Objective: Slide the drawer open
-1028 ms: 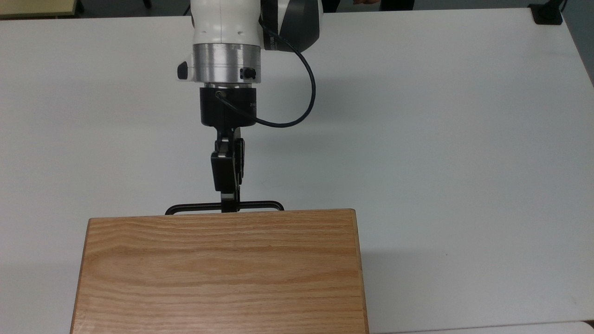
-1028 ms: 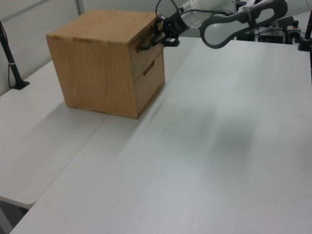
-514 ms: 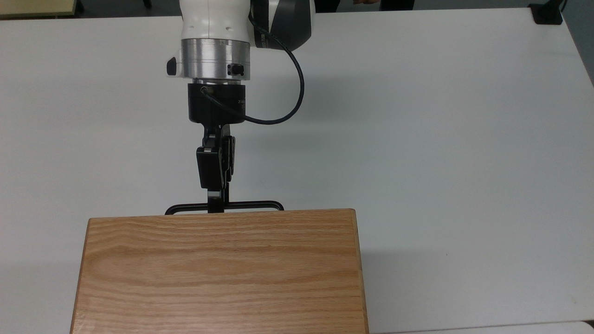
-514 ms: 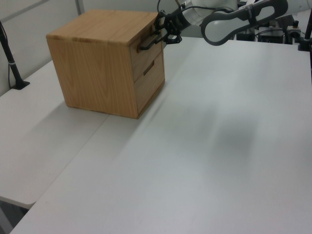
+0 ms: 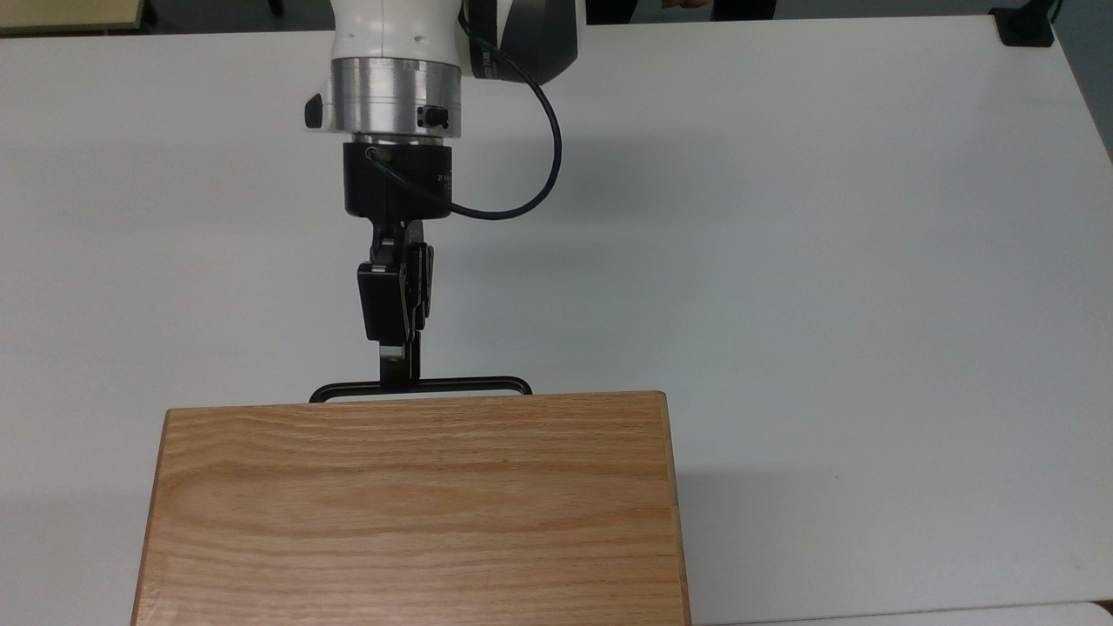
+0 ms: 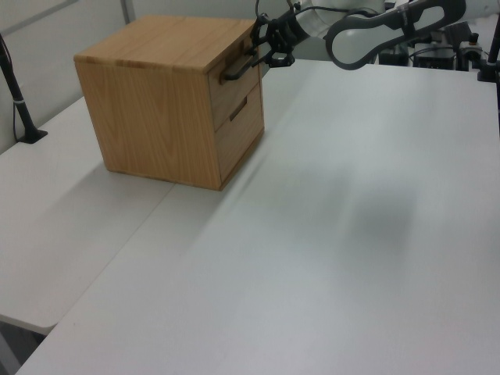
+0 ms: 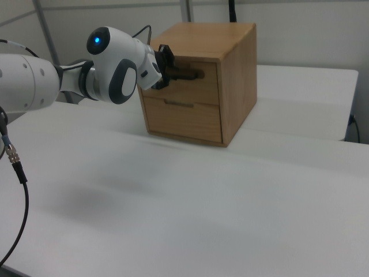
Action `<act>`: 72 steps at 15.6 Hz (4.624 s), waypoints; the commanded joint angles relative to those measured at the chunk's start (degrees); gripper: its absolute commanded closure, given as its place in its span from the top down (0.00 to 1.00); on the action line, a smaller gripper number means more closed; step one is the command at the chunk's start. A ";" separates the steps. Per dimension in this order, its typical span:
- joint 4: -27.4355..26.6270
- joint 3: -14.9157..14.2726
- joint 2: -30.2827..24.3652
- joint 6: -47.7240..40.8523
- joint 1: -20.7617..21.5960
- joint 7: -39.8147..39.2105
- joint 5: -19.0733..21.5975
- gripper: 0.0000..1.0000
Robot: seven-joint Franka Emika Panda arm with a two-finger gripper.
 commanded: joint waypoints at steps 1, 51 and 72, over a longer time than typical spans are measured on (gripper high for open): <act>-2.78 -0.34 -2.15 0.31 0.38 0.22 0.64 0.31; -32.14 -0.34 -29.92 -17.08 0.91 0.13 -1.90 0.09; -9.12 -0.78 -31.33 -63.28 1.08 -37.95 -2.43 1.00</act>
